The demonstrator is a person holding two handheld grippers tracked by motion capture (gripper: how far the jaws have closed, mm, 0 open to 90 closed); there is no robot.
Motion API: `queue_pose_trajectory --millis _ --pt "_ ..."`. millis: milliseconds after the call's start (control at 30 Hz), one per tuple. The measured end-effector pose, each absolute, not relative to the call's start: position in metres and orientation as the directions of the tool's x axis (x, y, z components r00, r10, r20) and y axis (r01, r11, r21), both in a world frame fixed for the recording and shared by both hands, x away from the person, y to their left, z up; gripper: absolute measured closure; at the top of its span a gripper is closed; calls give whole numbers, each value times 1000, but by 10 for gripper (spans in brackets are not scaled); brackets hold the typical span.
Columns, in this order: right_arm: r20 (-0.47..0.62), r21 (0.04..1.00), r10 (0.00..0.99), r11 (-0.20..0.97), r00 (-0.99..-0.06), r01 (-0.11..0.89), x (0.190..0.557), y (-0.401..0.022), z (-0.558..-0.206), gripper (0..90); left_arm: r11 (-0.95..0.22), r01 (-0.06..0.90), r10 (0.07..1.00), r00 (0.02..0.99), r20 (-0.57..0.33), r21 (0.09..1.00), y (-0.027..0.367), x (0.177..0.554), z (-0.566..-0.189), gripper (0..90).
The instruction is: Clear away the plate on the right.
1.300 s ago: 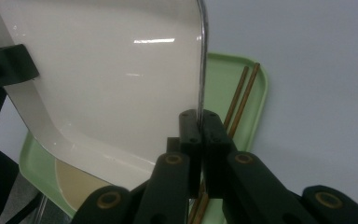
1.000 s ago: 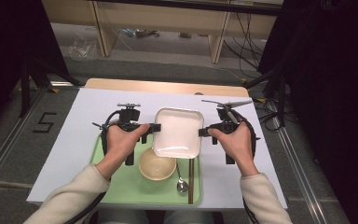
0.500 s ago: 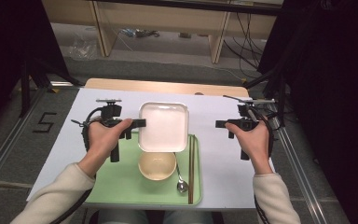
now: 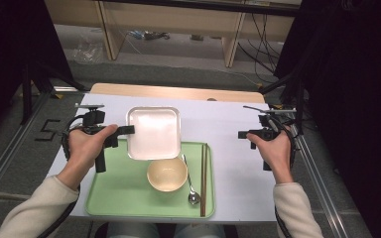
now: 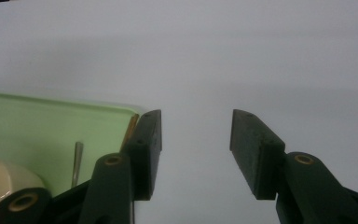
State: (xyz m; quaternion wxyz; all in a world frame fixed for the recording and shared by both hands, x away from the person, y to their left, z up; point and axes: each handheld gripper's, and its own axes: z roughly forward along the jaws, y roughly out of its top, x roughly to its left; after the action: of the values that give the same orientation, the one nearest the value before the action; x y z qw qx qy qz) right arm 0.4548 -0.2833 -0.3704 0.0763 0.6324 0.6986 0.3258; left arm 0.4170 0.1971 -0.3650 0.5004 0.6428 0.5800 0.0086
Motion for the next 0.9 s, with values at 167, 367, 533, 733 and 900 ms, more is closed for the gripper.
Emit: queue_pose_trajectory --millis 167,367,533,733,900 --pt "311 545 938 -46 -151 837 456 -293 -373 541 186 739 753 316 -577 648 210 413 -365 811" --pt "272 548 945 1 -179 837 457 -305 -376 542 192 740 763 301 -572 645 225 407 -365 811" --pt "295 512 950 -66 -103 856 455 -303 -371 542 193 750 765 289 -575 633 238 403 -369 811" --pt "293 519 952 -85 -83 851 454 -312 -371 542 196 769 776 258 -575 609 251 398 -377 811" --pt "285 523 954 -76 -90 849 453 -319 -370 542 187 787 778 247 -578 588 260 397 -383 811"
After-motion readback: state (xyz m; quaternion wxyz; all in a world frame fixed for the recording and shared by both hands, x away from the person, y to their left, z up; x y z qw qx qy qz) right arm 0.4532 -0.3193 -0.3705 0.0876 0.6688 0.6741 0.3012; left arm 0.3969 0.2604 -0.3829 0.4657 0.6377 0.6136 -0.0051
